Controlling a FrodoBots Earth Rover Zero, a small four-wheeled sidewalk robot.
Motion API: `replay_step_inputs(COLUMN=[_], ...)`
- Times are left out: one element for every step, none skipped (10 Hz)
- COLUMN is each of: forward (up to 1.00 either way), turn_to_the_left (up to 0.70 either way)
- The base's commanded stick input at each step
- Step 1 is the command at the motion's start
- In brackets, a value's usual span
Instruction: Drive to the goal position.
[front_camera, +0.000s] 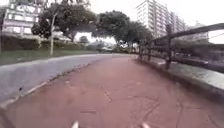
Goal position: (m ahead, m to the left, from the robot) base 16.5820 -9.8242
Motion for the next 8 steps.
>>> replay_step_inputs(forward=[0.7,0.7,0.7,0.7,0.7,0.7,0.7,0.7], turn_to_the_left=[0.0,0.0,0.0,0.0,0.0,0.0,0.0,0.0])
